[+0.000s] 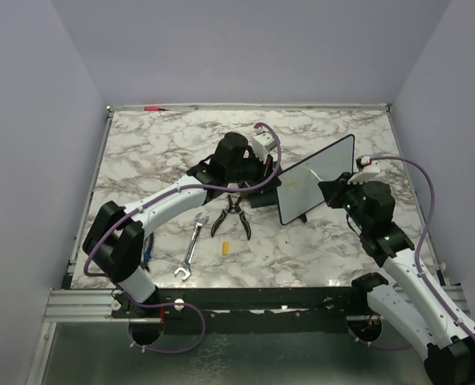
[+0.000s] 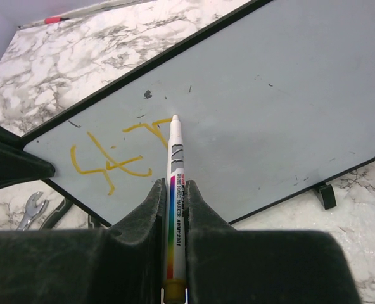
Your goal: Write a sentence on the whiteboard
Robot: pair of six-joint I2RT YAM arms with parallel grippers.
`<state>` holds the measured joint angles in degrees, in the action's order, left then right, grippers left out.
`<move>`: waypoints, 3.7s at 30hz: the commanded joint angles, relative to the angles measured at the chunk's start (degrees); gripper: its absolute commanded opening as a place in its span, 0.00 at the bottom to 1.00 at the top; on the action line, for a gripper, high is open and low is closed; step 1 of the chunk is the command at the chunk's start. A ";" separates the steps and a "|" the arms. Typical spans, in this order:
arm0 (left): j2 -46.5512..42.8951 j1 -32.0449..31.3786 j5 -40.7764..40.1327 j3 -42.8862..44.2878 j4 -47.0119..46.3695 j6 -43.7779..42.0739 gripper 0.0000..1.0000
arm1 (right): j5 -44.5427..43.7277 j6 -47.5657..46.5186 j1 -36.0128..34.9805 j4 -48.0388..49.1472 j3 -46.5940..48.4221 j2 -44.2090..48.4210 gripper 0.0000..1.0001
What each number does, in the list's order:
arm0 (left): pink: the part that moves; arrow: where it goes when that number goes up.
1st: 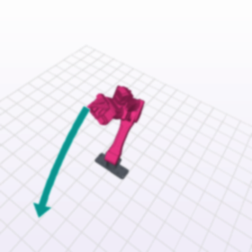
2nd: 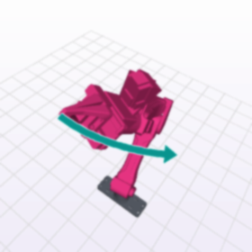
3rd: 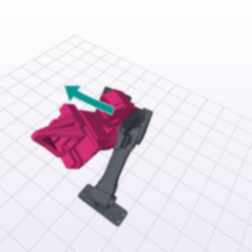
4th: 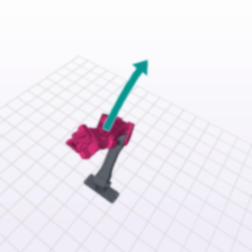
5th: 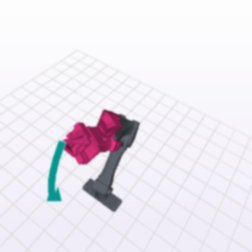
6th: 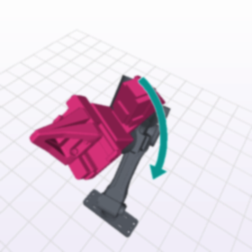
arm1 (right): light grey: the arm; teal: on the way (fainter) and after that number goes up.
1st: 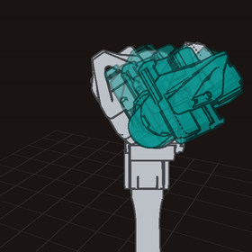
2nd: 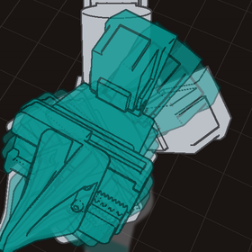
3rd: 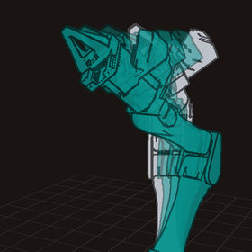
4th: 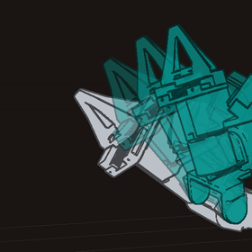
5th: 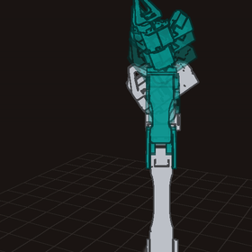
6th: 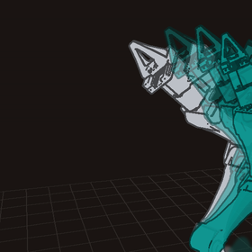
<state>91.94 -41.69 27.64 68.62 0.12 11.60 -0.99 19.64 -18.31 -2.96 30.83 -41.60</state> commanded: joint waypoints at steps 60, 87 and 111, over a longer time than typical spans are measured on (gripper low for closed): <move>-0.89 -1.17 2.51 1.25 1.86 -0.98 0.00 | -3.48 -0.32 0.07 -3.57 -3.49 1.38 0.01; -0.63 -1.26 2.82 1.25 1.90 -0.98 0.00 | -0.46 -2.58 0.05 0.94 -0.45 2.73 0.01; -0.77 -1.24 2.76 1.25 1.90 -1.01 0.00 | -5.79 -0.37 0.07 -0.49 -0.76 3.31 0.01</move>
<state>91.94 -42.13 27.88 68.77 0.30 11.49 -5.98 18.61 -18.26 -3.53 28.99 -37.65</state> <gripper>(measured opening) 0.046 0.101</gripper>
